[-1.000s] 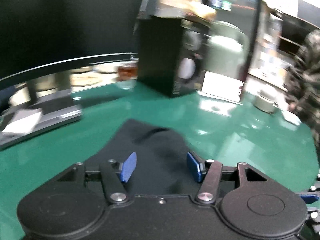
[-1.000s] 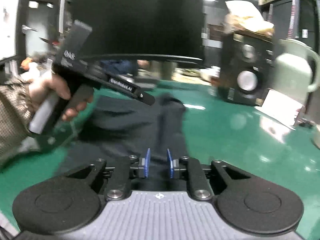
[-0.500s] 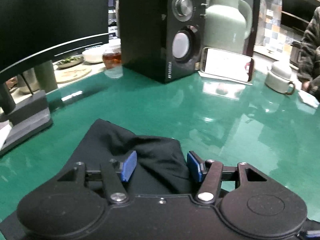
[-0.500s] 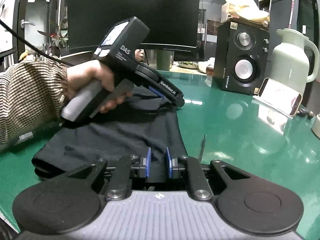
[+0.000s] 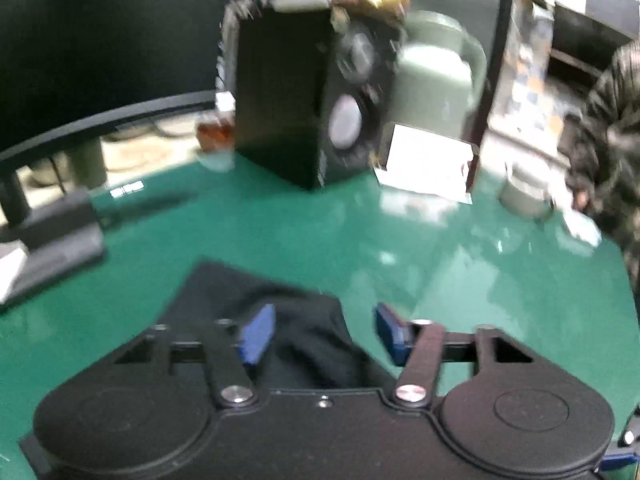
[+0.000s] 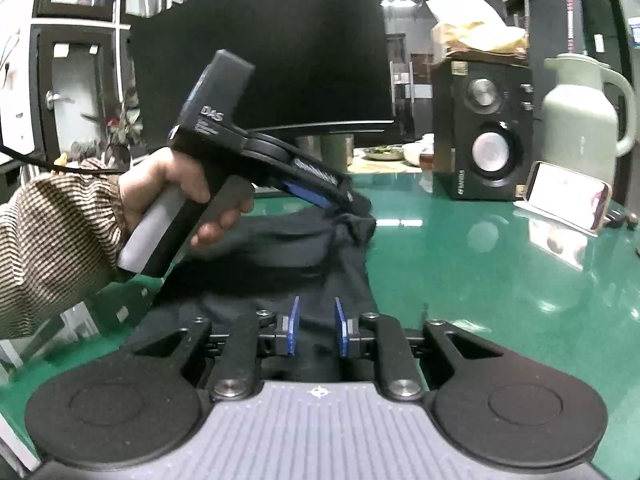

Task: Fold clothes

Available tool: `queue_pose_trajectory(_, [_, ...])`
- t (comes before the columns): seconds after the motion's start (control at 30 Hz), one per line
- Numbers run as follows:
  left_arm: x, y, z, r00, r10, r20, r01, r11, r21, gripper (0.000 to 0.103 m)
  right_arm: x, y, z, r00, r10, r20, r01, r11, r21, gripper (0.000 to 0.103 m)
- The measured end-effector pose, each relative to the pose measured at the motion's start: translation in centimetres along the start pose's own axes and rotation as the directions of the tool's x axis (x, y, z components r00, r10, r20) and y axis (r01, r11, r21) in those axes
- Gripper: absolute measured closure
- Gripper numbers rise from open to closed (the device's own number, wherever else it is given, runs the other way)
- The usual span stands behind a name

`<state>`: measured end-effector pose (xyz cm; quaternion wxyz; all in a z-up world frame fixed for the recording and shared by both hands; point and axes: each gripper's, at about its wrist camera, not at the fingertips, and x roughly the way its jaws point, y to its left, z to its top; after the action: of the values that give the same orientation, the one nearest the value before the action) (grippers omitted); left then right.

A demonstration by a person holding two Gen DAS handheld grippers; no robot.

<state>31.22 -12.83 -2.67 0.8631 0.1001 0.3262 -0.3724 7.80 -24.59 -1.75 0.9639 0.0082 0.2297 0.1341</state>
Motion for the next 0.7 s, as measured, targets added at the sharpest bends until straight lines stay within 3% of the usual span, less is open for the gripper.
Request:
queue_pose_trajectory(0.07, [1.4,0.1,-0.5,0.999,0.019,-0.027,-0.019,1.000,-0.016,0.057,0.8,0.5,-0.3,0.999,-0.004,-0.041,0.003,1.000,-0.020,0.087])
queue_pose_trajectory(0.13, [1.9,0.0,-0.4,0.999,0.045,-0.005,-0.045,0.999,-0.007,0.056,1.1,0.8,-0.8,0.997,-0.011,-0.079,0.010,1.000,-0.020,0.087])
queue_pose_trajectory(0.23, [3.0,-0.6,0.0,0.994,0.112,0.002,-0.112,0.993,0.028,0.043,0.8,1.5,-1.3,0.996,-0.023,-0.080,0.020,0.999,-0.041,0.086])
queue_pose_trajectory(0.3, [3.1,-0.6,0.0,0.991,0.133,0.010,-0.133,0.991,0.009,0.041,0.6,2.1,-1.4,0.996,-0.028,-0.080,0.023,0.998,-0.057,0.084])
queue_pose_trajectory(0.4, [0.7,0.0,-0.1,0.996,0.073,0.058,-0.070,0.996,-0.052,0.040,-0.2,2.2,-1.4,0.997,-0.004,-0.073,0.001,0.999,-0.045,0.084])
queue_pose_trajectory(0.5, [-4.2,-0.2,-1.5,0.994,0.034,0.103,-0.029,0.999,-0.044,0.040,-1.3,1.0,-1.2,0.999,-0.015,-0.032,0.015,1.000,0.008,0.084])
queue_pose_trajectory(0.6, [-8.8,-1.1,-5.2,0.997,-0.064,0.040,0.067,0.994,-0.081,0.043,-2.3,-0.7,-0.8,0.997,-0.076,0.010,0.076,0.996,0.056,0.085])
queue_pose_trajectory(0.7, [-11.7,-3.3,-8.7,0.989,-0.148,-0.015,0.146,0.985,-0.087,0.046,-2.1,-1.1,-0.5,0.996,-0.084,0.013,0.083,0.995,0.049,0.087])
